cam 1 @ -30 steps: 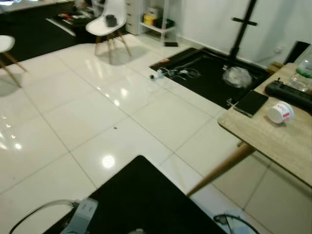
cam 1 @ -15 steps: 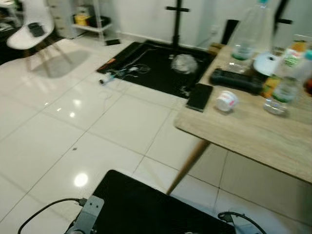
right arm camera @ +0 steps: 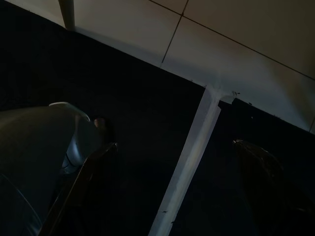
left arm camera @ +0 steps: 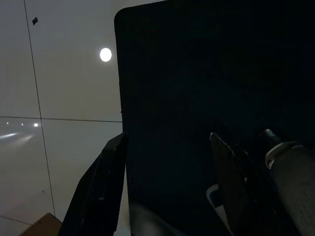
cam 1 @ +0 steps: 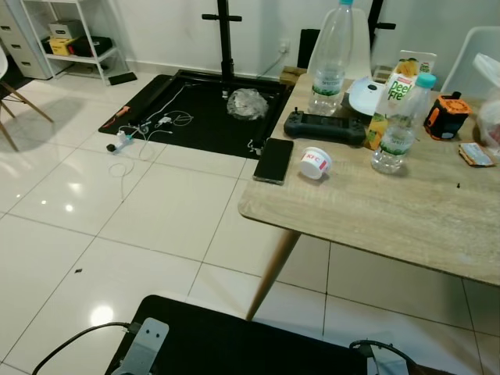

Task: Restocking fridge

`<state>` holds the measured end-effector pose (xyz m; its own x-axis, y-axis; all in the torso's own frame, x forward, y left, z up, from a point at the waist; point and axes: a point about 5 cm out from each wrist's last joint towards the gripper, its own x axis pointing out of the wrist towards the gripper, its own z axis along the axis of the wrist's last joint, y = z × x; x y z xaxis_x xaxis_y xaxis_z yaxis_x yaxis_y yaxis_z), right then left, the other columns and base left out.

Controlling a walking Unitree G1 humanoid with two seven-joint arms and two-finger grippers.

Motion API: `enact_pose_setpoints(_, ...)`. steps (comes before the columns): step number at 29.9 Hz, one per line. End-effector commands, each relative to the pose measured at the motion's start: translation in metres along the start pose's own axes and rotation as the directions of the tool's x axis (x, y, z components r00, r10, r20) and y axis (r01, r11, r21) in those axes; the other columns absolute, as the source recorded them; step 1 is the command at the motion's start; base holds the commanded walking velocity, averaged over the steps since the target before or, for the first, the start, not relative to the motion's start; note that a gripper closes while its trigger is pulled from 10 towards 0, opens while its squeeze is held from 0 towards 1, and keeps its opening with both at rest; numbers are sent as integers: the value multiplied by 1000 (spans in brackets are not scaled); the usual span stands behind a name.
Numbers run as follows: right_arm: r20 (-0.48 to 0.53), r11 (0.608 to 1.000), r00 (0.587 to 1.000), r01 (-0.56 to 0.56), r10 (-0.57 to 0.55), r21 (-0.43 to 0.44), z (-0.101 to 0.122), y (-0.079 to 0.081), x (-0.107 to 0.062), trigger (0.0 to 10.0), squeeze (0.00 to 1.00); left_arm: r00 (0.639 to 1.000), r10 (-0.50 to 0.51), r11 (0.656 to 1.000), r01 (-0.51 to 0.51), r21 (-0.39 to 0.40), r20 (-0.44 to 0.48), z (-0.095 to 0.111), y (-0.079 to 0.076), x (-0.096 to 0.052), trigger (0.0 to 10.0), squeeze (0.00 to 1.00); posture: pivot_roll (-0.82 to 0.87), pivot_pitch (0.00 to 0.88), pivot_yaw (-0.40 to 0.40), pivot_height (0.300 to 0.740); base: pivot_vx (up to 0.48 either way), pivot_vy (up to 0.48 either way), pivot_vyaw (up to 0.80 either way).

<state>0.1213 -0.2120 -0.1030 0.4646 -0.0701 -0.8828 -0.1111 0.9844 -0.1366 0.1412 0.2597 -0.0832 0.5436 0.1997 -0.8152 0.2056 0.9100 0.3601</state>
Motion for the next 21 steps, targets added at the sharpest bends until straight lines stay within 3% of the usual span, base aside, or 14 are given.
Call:
enact_pose_setpoints(1, 0, 1000, 1000, 3, -3, 6, -2, 1, 0, 10000, 0, 999, -16, 1000, 16, -5, -29, -9, -4, -2, 10000, 0, 77, 0, 1, 706, 0, 0, -688)
enact_pose_setpoints(21, 0, 1000, 1000, 0, 0, 8, 0, 0, 0, 10000, 0, 998, -10, 1000, 9, -14, -59, -17, -5, -4, 10000, 0, 88, 0, -8, 706, 0, 0, -708)
